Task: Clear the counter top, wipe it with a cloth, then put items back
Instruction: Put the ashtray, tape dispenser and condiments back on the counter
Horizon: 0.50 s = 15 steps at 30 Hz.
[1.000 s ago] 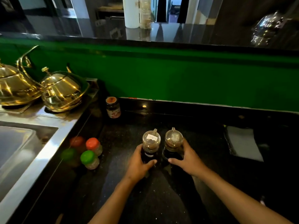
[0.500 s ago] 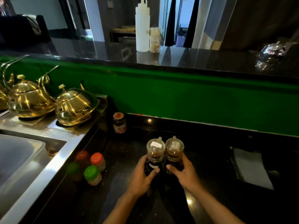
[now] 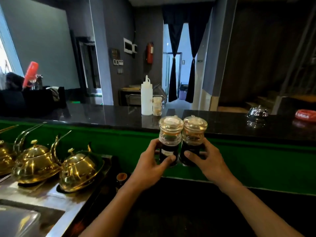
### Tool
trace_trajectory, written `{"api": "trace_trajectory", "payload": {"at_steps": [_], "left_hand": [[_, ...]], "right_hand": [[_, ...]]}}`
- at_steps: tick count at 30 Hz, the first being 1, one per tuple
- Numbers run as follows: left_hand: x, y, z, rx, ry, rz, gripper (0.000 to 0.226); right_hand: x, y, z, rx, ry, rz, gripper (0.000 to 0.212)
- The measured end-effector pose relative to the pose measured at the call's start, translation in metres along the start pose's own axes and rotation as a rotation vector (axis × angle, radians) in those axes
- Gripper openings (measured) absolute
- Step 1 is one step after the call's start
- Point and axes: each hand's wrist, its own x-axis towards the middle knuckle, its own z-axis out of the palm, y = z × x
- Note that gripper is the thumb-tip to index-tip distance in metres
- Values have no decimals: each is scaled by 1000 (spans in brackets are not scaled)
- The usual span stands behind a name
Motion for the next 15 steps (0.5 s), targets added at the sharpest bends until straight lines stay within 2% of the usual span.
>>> {"api": "trace_trajectory", "payload": {"at_steps": [4,7,15], "left_hand": [[59,34,-10,33,64,27,47],[100,40,-10,63,97,0,47],[172,-20,10,172,143,-201,49]], "right_hand": [[46,-33,-14,-21,69,-81,46],[77,-43,-15,-89,123,-73,48],[147,-12,3,-162,164,64,45]]}}
